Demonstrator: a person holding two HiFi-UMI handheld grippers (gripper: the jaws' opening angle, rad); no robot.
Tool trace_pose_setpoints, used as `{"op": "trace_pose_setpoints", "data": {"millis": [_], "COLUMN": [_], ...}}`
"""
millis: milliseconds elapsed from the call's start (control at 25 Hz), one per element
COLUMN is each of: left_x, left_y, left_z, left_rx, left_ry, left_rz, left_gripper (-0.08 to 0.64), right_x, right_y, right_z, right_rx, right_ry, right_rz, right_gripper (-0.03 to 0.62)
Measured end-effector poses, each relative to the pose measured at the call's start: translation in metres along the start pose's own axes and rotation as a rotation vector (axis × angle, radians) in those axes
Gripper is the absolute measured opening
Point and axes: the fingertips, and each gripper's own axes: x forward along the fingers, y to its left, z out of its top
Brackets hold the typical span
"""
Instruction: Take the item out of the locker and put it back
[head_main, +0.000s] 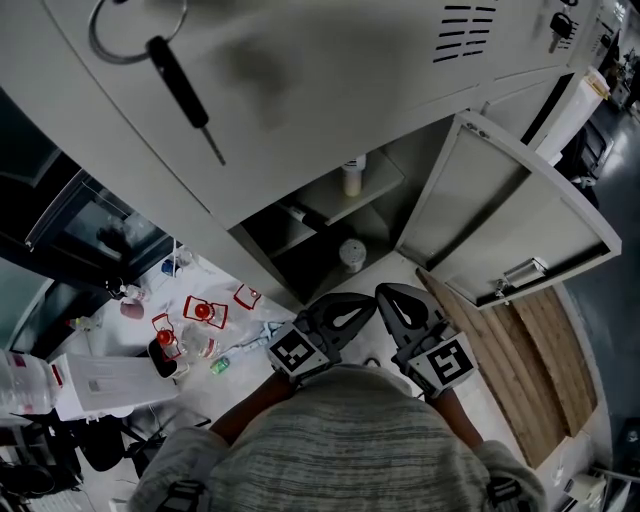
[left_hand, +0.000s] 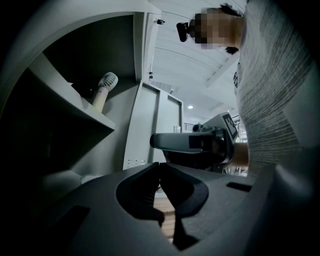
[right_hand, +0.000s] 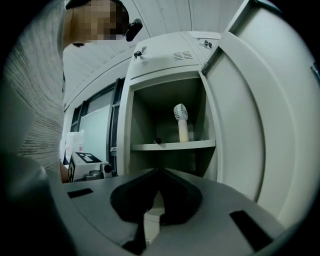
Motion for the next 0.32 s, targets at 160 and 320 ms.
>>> {"op": "trace_pose_setpoints", "data": {"millis": [160,320], "left_x": [-0.0005,-0.0014], "left_y": [0.0023,0.0043], "left_z": [0.0008,0.0002], "left_rx": [-0.02,-0.007], "left_ry": [-0.009,-0.009], "left_rz": [0.003,0.0], "left_gripper": [0.008,0.008], "right_x": [0.0021,0.0043], "right_y": [-0.0004,-0.0017], "right_z": [-0.0012,-0.0005], "right_rx": [0.0,0.002], "right_ry": [0.007,0.01], "right_rz": [0.0,-0.002], "right_gripper": [0.025,0.025]}}
